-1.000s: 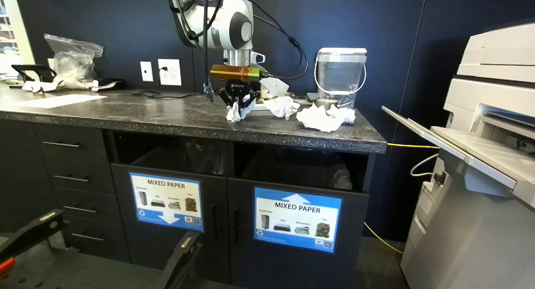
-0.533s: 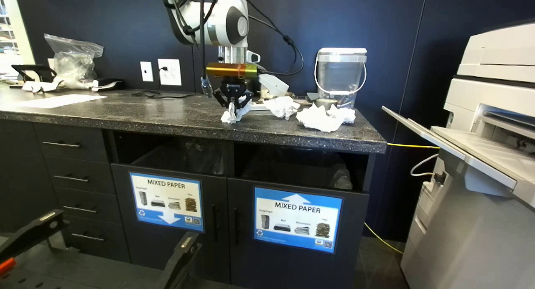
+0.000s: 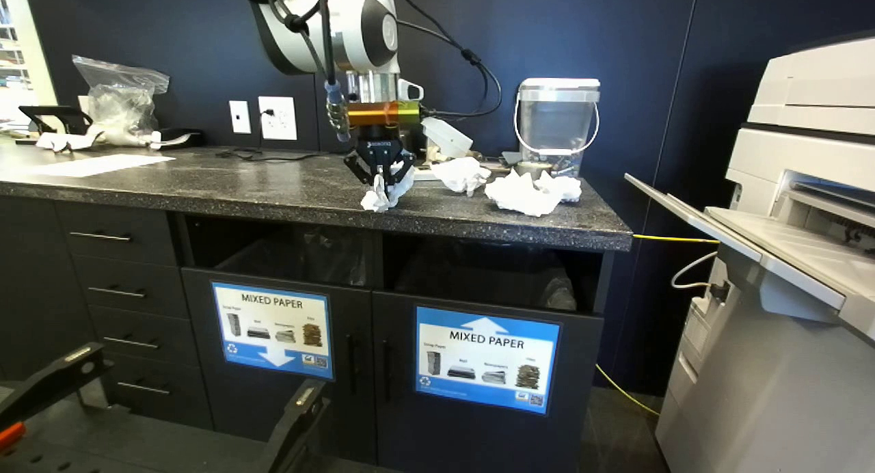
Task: Place the crumpled paper in the bin on the right
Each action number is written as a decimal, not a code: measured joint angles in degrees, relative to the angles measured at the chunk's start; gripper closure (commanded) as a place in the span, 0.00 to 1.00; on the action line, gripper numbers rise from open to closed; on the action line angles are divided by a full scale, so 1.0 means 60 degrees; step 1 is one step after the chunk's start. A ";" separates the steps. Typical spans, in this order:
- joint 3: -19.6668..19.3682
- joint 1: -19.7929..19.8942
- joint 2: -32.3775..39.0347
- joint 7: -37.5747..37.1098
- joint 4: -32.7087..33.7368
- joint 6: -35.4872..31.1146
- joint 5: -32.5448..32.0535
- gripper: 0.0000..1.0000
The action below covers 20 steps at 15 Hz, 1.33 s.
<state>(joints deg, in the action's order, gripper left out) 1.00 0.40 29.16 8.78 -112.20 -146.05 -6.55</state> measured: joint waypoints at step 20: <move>-0.1814 -0.0927 0.0428 -0.2149 -0.4930 -0.8034 -0.0192 0.97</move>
<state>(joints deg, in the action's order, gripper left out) -9.88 -5.16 31.73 -4.12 -141.78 -194.25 -7.70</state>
